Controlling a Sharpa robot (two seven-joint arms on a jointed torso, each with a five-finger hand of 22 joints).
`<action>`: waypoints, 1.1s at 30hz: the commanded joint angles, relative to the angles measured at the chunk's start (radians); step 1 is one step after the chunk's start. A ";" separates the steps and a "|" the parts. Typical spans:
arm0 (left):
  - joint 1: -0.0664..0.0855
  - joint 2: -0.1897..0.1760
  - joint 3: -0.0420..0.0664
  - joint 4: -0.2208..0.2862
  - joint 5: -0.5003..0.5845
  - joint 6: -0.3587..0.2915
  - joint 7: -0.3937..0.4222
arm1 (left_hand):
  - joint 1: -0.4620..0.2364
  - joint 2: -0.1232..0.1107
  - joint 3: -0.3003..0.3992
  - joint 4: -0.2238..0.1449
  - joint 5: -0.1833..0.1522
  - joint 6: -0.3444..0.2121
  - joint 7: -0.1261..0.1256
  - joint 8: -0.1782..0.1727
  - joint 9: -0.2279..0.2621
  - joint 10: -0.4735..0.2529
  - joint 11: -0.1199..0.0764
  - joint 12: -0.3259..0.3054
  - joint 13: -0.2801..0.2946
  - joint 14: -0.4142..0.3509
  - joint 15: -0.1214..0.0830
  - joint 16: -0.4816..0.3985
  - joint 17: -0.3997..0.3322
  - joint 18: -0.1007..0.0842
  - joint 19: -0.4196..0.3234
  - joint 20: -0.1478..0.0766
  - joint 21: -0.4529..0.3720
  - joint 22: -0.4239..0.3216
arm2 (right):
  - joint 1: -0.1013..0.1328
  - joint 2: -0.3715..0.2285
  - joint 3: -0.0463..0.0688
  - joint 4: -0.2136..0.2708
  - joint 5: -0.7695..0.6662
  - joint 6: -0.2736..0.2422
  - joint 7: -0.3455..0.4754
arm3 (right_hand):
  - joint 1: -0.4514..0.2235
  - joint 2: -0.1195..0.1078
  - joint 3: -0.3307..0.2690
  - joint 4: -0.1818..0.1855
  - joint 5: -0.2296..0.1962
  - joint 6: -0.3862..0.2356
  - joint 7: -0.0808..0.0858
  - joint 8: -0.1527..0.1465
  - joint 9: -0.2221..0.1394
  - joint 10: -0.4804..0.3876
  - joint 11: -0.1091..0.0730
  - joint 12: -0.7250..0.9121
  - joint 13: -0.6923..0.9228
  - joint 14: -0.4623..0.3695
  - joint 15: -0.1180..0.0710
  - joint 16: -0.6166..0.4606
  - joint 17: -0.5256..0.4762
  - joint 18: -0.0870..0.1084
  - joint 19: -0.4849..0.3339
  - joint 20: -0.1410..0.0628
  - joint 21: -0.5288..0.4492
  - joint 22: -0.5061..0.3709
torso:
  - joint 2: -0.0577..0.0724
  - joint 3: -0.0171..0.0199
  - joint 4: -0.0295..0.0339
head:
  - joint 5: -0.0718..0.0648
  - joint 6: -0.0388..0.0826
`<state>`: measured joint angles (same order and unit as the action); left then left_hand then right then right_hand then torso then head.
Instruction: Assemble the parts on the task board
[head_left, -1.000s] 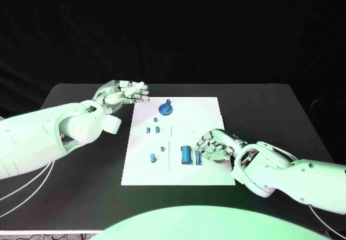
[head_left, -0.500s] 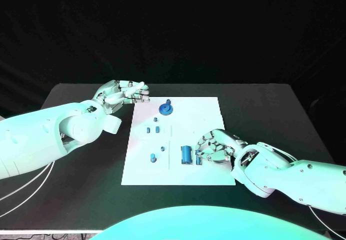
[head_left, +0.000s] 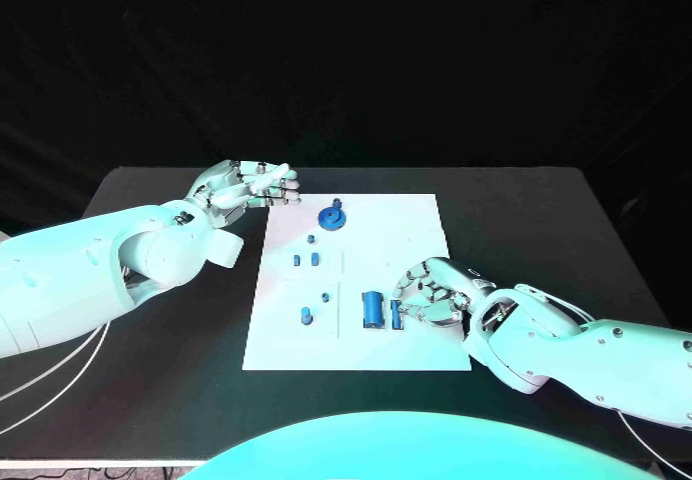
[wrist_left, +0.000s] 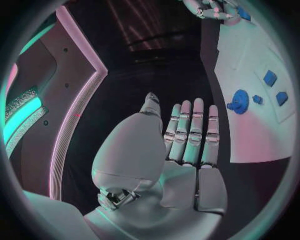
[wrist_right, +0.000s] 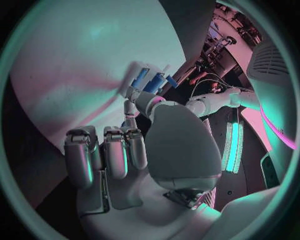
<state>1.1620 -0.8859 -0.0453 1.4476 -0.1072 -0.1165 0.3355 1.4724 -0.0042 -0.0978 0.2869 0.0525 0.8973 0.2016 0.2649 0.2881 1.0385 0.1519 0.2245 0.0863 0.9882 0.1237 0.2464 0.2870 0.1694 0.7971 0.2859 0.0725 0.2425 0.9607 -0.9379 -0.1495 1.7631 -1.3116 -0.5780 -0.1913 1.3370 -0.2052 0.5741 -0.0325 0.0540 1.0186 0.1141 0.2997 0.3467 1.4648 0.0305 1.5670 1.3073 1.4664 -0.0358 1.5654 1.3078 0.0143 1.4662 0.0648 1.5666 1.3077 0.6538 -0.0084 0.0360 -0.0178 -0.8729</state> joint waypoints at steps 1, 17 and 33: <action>0.000 0.002 0.001 0.001 -0.001 0.017 0.006 | 0.009 0.005 -0.007 0.001 -0.004 0.008 -0.001 0.001 -0.002 0.007 0.003 0.001 0.000 0.005 0.004 -0.004 0.001 0.011 0.007 0.000 -0.004 -0.001 | -0.003 0.005 -0.002 -0.005 -0.019 0.006 0.001 | -0.006 -0.001 -0.008 -0.001 -0.004 0.005 0.001 0.003 0.001 0.106 0.004 0.004 0.263 0.104 0.002 0.005 0.263 -0.014 0.105 0.005 0.004 0.263 | -0.001 -0.0006 -0.0008 | 0.000 0.000; -0.002 0.012 -0.001 -0.006 0.010 -0.005 0.020 | 0.012 0.005 -0.012 0.001 -0.004 0.005 -0.001 -0.001 -0.003 0.002 0.004 -0.002 -0.002 0.006 0.004 -0.006 0.003 0.011 0.007 0.000 -0.004 -0.003 | 0.027 -0.042 0.002 0.008 0.361 -0.092 0.232 | -0.064 -0.024 -0.098 0.063 0.073 -0.035 0.013 -0.022 -0.015 0.065 0.014 -0.073 0.231 0.096 0.010 -0.012 0.233 0.017 0.054 0.013 -0.156 0.219 | -0.007 -0.0065 -0.0032 | -0.011 0.022; -0.029 0.104 -0.005 -0.148 0.167 -0.202 0.135 | 0.033 0.013 -0.049 0.002 -0.004 -0.035 -0.019 -0.030 -0.027 -0.067 0.033 -0.060 -0.023 -0.088 0.040 -0.099 -0.019 0.006 0.009 0.002 -0.005 -0.029 | 0.135 0.103 0.026 -0.399 1.035 0.034 0.586 | 0.008 -0.049 -0.063 0.173 0.063 -0.163 0.056 0.029 -0.012 -0.444 0.070 -1.221 -0.695 -0.362 0.077 -0.987 -0.604 0.166 -0.394 0.083 -1.417 -0.424 | -0.054 -0.0164 -0.0136 | -0.013 0.111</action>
<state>1.1337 -0.7902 -0.0517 1.3139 -0.0162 -0.2383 0.4024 1.4972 0.0115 -0.1401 0.2891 0.0525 0.8685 0.1803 0.2399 0.2630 0.9762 0.1838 0.1682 0.0641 0.9066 0.1611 0.1534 0.2705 0.1693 0.8009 0.2897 0.0725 0.2152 1.0950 -0.8446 -0.1244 1.3869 -0.4315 -0.6090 0.2828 1.3374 -0.2529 0.5074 0.1408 0.1161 0.8575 0.1672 0.3289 0.3359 1.0164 0.0935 0.3560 0.6274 1.1064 0.0409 0.5873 0.7078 0.1707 1.0756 0.1484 0.1545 0.8900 0.6123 -0.0249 0.0241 -0.0347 -0.7763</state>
